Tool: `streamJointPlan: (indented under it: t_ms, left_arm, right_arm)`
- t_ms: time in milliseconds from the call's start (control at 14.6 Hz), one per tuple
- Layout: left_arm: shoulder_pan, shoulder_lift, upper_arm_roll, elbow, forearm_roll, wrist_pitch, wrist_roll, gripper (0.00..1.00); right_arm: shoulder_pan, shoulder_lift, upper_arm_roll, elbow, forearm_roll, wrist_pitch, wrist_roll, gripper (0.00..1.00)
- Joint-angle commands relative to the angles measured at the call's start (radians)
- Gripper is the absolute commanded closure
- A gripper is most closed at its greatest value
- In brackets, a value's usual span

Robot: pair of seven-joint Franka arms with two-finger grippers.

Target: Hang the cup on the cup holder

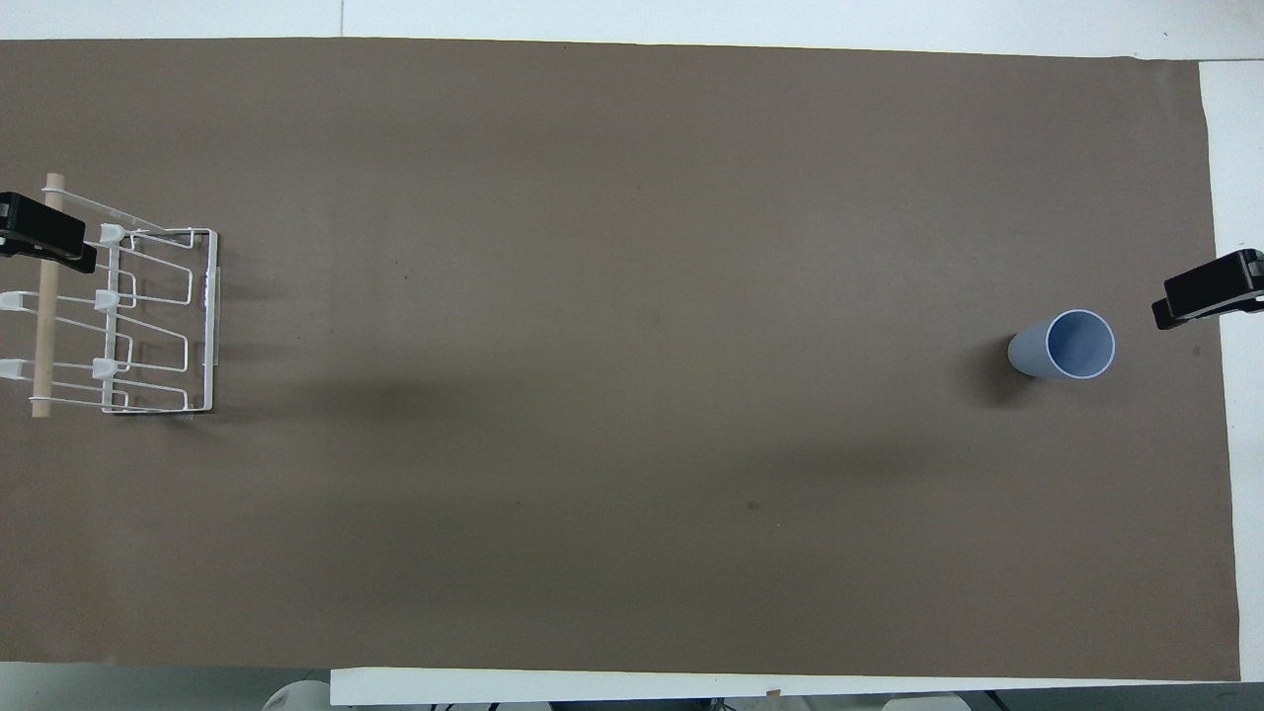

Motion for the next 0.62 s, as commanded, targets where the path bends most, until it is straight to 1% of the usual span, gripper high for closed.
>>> streamJointPlan:
  t_ms: [0,274,411,548]
  left_arm:
    - [-0.079,-0.034,0.073,-0.034,0.004,0.002,0.021,0.00]
    - [-0.077,-0.029,0.073,-0.027,0.004,0.007,0.022,0.00]
    - [-0.071,-0.017,0.073,-0.022,-0.002,0.024,0.021,0.00]
    - [-0.076,-0.020,0.076,-0.034,-0.004,0.027,0.012,0.00]
  right_arm:
    - [-0.002,0.009,0.003,0.022,0.006,-0.014,0.018,0.00]
    - [-0.002,0.002,0.002,0.008,0.006,-0.013,0.022,0.00]
    - [-0.002,-0.021,0.002,-0.044,-0.007,0.062,0.007,0.00]
    - [-0.019,-0.023,0.000,-0.078,-0.006,0.133,-0.036,0.00]
